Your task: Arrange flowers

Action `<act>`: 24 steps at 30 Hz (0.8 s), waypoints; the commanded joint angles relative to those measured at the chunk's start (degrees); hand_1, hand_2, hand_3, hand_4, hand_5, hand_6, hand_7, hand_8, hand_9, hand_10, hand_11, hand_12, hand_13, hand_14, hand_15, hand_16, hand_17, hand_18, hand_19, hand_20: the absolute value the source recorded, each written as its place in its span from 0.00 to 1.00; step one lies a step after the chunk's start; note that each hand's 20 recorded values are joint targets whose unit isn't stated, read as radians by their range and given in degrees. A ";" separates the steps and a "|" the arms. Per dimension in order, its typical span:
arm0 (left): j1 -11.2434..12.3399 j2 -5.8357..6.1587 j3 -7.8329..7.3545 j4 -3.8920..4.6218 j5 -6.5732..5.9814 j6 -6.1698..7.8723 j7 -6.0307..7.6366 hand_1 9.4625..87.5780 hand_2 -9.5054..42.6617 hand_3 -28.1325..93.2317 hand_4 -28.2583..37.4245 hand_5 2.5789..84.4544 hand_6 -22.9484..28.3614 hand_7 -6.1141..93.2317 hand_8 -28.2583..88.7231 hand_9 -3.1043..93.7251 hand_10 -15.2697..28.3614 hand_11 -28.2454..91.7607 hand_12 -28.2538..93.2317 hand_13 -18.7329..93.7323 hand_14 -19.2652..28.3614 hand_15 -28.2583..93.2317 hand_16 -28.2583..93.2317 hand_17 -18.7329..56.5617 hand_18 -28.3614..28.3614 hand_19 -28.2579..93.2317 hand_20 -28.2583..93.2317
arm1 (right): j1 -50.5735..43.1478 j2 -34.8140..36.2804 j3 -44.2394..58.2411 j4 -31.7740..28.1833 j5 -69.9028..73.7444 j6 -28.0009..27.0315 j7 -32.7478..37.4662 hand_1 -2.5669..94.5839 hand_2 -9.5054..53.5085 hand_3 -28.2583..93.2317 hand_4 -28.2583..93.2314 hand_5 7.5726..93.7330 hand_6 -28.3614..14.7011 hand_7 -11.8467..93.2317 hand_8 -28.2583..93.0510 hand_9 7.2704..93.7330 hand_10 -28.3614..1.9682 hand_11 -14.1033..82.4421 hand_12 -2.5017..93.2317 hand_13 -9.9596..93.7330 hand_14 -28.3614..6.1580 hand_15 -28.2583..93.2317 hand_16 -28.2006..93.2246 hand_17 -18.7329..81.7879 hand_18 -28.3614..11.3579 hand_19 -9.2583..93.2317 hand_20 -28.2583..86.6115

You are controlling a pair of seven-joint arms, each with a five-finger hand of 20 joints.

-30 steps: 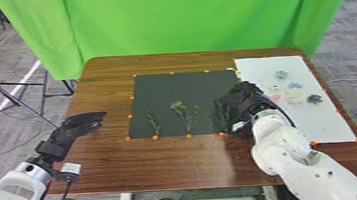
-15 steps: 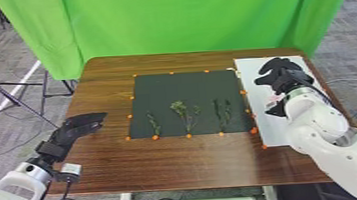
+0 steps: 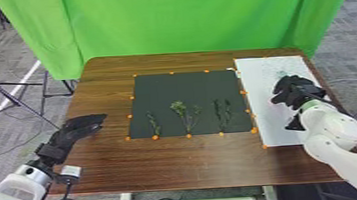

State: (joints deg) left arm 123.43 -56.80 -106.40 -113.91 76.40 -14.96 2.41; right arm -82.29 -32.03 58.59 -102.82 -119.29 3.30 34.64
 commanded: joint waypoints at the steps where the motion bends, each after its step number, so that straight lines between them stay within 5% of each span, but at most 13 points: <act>1: 1.15 -0.30 0.75 -0.39 0.37 4.95 2.44 0.24 0.07 0.73 0.20 0.46 0.54 0.17 0.20 0.40 0.68 0.35 0.33 0.44 0.80 0.36 0.25 0.27 0.79 0.32 0.36 | -1.50 0.59 -1.34 0.66 -0.25 -0.49 -0.37 0.43 0.00 0.77 0.16 0.60 0.68 0.29 0.18 0.66 0.51 0.24 0.20 0.94 0.69 0.67 0.49 0.73 0.32 1.00 0.64; 4: 1.27 0.17 1.43 -0.29 0.38 9.54 5.32 0.24 0.07 0.73 0.20 0.47 0.54 0.17 0.19 0.41 0.68 0.35 0.33 0.45 0.81 0.37 0.25 0.27 0.79 0.32 0.36 | -0.77 0.28 -2.82 1.13 -0.77 1.18 -0.60 0.46 0.00 0.77 0.15 0.61 0.69 0.30 0.18 0.67 0.52 0.24 0.20 0.94 0.69 0.68 0.49 0.73 0.32 1.00 0.64; 6: 1.20 0.58 1.97 -0.33 -0.06 13.83 7.51 0.25 0.07 0.73 0.19 0.47 0.55 0.18 0.19 0.42 0.69 0.36 0.33 0.45 0.81 0.38 0.25 0.28 0.79 0.33 0.36 | -0.29 0.39 -4.00 1.26 -1.28 3.08 -0.64 0.51 0.00 0.74 0.14 0.62 0.69 0.30 0.27 0.70 0.53 0.25 0.20 0.94 0.71 0.69 0.48 0.73 0.32 1.00 0.65; 8: 1.00 1.36 3.03 -0.20 -1.14 19.66 10.37 0.25 0.07 0.74 0.19 0.48 0.55 0.19 0.19 0.43 0.69 0.37 0.33 0.46 0.81 0.39 0.24 0.29 0.79 0.34 0.37 | 0.28 0.61 -5.12 1.36 -1.42 4.67 -0.74 0.56 0.00 0.70 0.13 0.66 0.70 0.30 0.32 0.73 0.54 0.26 0.21 0.94 0.72 0.70 0.48 0.74 0.34 1.00 0.67; 11: 1.06 2.19 4.40 -0.45 -4.96 28.30 13.87 0.25 0.08 0.74 0.18 0.50 0.55 0.21 0.19 0.45 0.70 0.39 0.32 0.46 0.80 0.40 0.23 0.31 0.78 0.35 0.37 | 0.36 0.92 -6.04 1.36 -1.10 8.38 -1.19 0.61 0.00 0.70 0.13 0.70 0.69 0.31 0.32 0.78 0.57 0.24 0.26 0.94 0.74 0.72 0.48 0.75 0.34 1.00 0.70; 13: 1.24 2.21 4.32 -0.58 -7.76 31.69 15.59 0.26 0.08 0.74 0.18 0.51 0.55 0.21 0.18 0.46 0.70 0.40 0.32 0.46 0.79 0.40 0.23 0.34 0.78 0.37 0.38 | 0.60 1.05 -6.22 1.18 -1.80 9.96 -1.62 0.64 0.00 0.69 0.12 0.74 0.68 0.32 0.32 0.85 0.60 0.20 0.34 0.95 0.76 0.73 0.49 0.76 0.35 1.00 0.73; 14: 1.45 2.21 4.04 -0.62 -8.84 32.59 16.08 0.26 0.08 0.74 0.18 0.51 0.55 0.22 0.18 0.46 0.70 0.40 0.32 0.47 0.79 0.40 0.23 0.34 0.78 0.38 0.38 | 0.55 1.28 -6.14 0.85 -2.13 10.89 -1.79 0.65 0.00 0.69 0.12 0.75 0.68 0.32 0.32 0.87 0.60 0.20 0.35 0.95 0.76 0.73 0.49 0.76 0.34 1.00 0.73; 21: 4.98 1.57 -1.77 -0.30 -12.93 29.61 14.25 0.25 0.08 0.75 0.18 0.52 0.55 0.22 0.18 0.46 0.70 0.41 0.32 0.47 0.79 0.41 0.22 0.36 0.77 0.38 0.38 | 3.99 2.67 -5.37 -4.50 -1.41 13.99 -3.51 0.66 0.00 0.70 0.11 0.79 0.67 0.33 0.31 0.91 0.63 0.20 0.39 0.96 0.78 0.74 0.49 0.77 0.35 1.00 0.75; 24: 6.93 0.91 -4.09 -0.29 -12.56 27.45 12.36 0.25 0.07 0.75 0.18 0.52 0.55 0.22 0.18 0.46 0.71 0.41 0.32 0.47 0.79 0.41 0.22 0.35 0.76 0.37 0.38 | 9.20 1.87 -8.01 -6.75 2.02 13.69 -4.92 0.66 0.00 0.70 0.11 0.80 0.67 0.33 0.31 0.92 0.63 0.20 0.39 0.96 0.78 0.74 0.50 0.77 0.35 1.00 0.76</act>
State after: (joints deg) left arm 126.08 -55.03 -106.76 -114.46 64.47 16.20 17.89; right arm -81.53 -30.35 52.70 -104.44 -120.21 15.75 32.57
